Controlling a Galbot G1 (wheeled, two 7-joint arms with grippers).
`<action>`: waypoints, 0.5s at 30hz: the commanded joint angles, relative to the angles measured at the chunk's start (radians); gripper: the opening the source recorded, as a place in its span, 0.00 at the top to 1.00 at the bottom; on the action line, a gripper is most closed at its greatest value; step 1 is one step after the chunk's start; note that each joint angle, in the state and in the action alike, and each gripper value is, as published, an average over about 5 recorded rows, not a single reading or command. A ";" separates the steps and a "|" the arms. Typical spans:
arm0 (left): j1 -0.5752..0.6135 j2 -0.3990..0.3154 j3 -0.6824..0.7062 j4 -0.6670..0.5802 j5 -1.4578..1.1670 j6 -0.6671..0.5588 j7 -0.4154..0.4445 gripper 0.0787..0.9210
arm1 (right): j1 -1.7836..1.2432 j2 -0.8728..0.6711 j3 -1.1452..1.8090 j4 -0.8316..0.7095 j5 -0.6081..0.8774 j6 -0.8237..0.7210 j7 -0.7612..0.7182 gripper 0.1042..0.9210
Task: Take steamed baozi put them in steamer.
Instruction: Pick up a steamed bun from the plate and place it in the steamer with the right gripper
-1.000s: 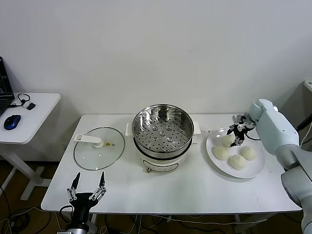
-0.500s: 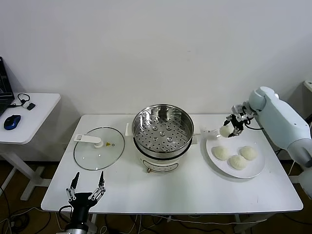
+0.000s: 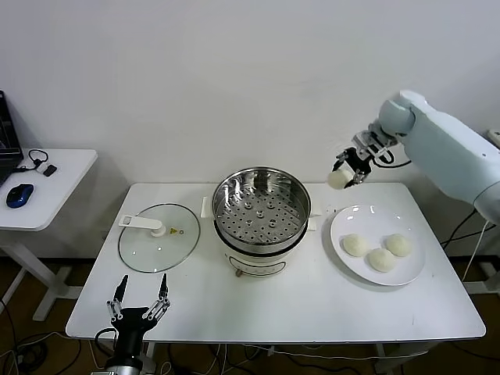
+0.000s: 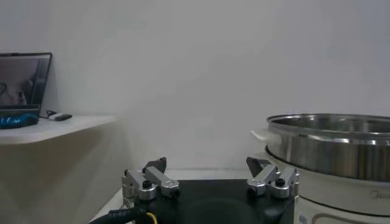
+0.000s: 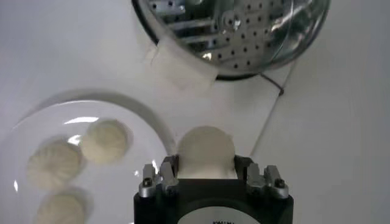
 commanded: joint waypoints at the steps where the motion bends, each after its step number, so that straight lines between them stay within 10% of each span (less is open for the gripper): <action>1: -0.001 0.000 0.000 0.000 0.001 0.001 -0.001 0.12 | 0.216 0.113 -0.222 0.043 0.130 0.061 -0.005 0.39; 15: -0.011 0.001 -0.009 -0.008 -0.001 0.001 -0.001 0.12 | 0.095 0.363 -0.203 -0.027 -0.091 0.163 0.003 0.41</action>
